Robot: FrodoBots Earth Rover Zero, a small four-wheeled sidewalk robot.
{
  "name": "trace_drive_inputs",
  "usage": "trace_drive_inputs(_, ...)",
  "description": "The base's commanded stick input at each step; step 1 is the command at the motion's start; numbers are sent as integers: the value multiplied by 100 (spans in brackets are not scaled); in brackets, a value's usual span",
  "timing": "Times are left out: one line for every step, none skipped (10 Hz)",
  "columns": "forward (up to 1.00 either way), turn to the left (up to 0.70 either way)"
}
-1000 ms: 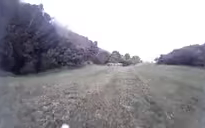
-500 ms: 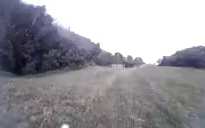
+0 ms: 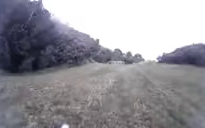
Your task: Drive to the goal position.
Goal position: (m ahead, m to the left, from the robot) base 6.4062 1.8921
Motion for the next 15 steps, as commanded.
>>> trace_drive_inputs(70, 0)
trace_drive_inputs(70, 0)
trace_drive_inputs(70, 0)
trace_drive_inputs(70, 0)
trace_drive_inputs(70, 0)
trace_drive_inputs(70, 0)
trace_drive_inputs(70, 0)
trace_drive_inputs(70, -9)
trace_drive_inputs(70, -27)
trace_drive_inputs(70, -8)
trace_drive_inputs(70, 0)
trace_drive_inputs(70, 0)
trace_drive_inputs(70, 0)
trace_drive_inputs(70, 0)
trace_drive_inputs(70, 0)
